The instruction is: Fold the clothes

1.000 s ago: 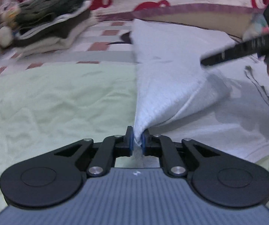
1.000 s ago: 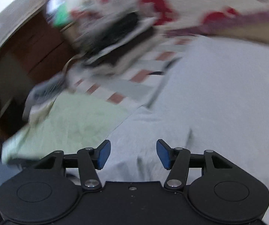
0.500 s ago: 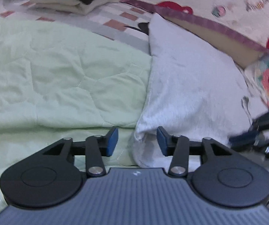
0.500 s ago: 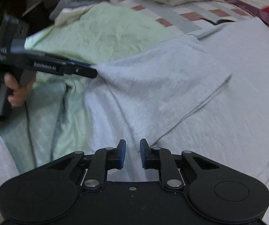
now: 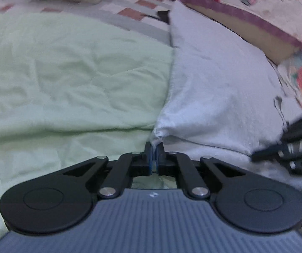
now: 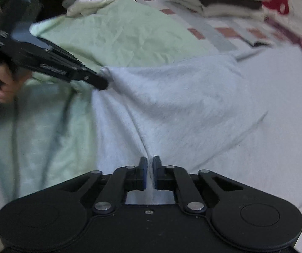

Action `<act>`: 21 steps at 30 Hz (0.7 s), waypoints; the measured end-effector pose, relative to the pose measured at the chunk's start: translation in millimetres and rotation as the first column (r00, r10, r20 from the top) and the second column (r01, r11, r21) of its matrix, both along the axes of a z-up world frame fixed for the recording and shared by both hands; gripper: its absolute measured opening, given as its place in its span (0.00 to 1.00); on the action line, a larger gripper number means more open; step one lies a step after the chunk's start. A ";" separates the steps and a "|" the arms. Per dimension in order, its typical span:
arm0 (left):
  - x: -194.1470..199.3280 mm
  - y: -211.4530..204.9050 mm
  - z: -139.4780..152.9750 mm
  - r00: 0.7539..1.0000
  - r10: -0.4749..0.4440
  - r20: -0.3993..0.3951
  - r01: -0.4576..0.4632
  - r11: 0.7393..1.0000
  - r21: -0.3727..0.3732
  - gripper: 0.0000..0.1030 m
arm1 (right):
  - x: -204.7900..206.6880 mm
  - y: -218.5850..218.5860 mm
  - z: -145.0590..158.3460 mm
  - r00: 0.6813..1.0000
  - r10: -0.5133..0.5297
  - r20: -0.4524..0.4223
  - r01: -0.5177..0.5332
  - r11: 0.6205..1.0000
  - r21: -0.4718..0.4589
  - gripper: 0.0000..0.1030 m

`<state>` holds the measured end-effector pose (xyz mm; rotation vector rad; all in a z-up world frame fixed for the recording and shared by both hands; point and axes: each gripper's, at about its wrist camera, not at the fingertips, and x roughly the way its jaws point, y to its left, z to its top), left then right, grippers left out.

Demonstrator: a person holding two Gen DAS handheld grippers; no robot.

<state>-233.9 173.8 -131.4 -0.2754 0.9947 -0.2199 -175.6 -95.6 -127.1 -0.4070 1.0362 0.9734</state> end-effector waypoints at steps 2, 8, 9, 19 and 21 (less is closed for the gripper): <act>-0.3 2.6 -1.3 1.000 0.020 -0.021 -0.021 0.999 -0.026 0.03 | -5.5 -8.9 1.4 1.000 -0.002 -0.030 0.001 1.000 -0.010 0.01; -0.4 27.7 13.1 0.999 0.039 -0.037 -0.046 0.973 -0.228 0.52 | 5.8 -86.4 36.8 0.938 -0.315 -0.142 0.328 0.941 0.077 0.12; 0.0 32.2 18.1 0.998 0.054 -0.018 -0.057 0.965 -0.256 0.52 | 10.1 -106.8 44.6 0.910 -0.379 -0.168 0.397 0.914 0.086 0.23; 53.8 14.4 -4.4 0.993 0.091 -0.081 -0.109 0.962 -0.250 0.53 | 18.0 -320.6 58.5 0.454 -0.795 -0.403 0.873 0.487 0.022 0.39; 58.2 9.6 -9.3 0.991 0.065 -0.115 -0.092 0.963 -0.252 0.53 | 11.8 -346.3 47.3 0.367 -0.798 -0.478 0.912 0.410 0.014 0.41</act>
